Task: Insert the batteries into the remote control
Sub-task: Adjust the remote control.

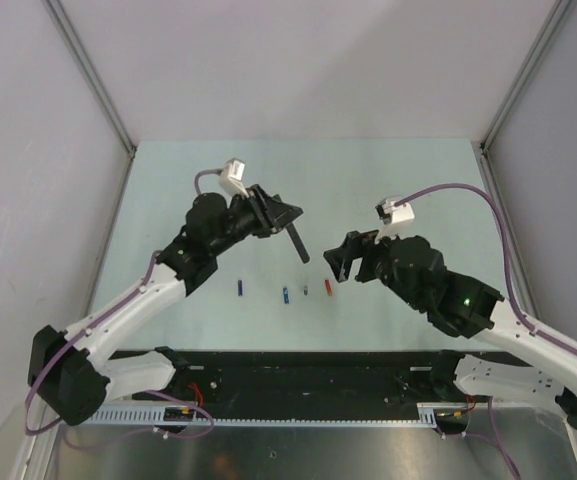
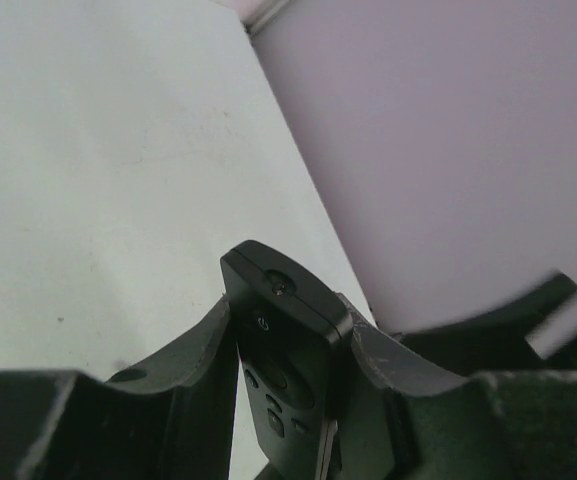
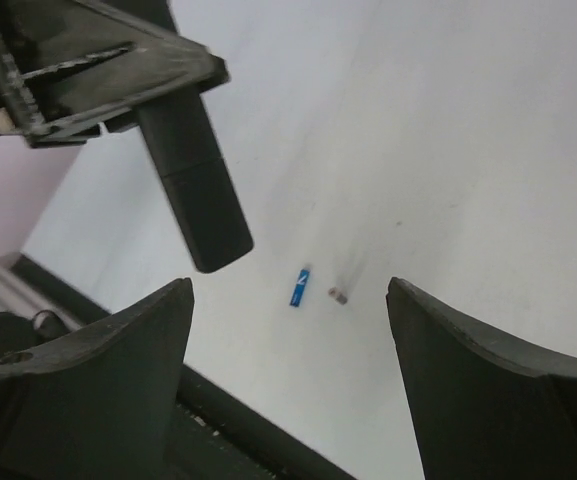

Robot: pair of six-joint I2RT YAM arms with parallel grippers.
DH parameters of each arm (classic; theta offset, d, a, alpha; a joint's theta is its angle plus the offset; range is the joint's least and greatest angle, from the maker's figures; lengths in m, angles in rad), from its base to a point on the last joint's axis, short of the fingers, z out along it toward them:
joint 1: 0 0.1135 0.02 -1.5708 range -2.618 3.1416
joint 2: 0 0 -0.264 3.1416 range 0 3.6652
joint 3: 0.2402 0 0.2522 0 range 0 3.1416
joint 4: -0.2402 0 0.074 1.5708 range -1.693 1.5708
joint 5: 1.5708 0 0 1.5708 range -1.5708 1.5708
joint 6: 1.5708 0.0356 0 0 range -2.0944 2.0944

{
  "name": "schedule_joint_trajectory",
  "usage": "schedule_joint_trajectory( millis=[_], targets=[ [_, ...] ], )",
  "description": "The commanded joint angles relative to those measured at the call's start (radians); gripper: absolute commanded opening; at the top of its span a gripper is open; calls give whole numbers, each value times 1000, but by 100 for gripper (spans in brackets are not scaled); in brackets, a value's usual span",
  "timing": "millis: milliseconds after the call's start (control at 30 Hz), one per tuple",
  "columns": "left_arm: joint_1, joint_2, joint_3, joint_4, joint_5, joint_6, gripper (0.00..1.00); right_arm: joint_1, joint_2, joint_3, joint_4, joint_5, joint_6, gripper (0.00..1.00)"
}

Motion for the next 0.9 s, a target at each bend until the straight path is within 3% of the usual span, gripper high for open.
schedule_joint_trajectory(
  millis=[0, 167, 367, 567, 867],
  targets=[
    [20, -103, -75, 148, 187, 27, 0, -157, -50, -95, 214, -441, 99, 83],
    [22, -166, -140, 225, 265, 36, 0, -309, -27, -187, 380, -749, 212, 82],
    [22, -222, -174, 303, 306, 33, 0, -433, 9, -345, 813, -1033, 480, 83],
    [22, -226, -168, 334, 314, 26, 0, -459, 129, -397, 1127, -1184, 665, 81],
    [20, -206, -163, 378, 332, -10, 0, -427, 269, -413, 1389, -1253, 778, 67]
  ],
)
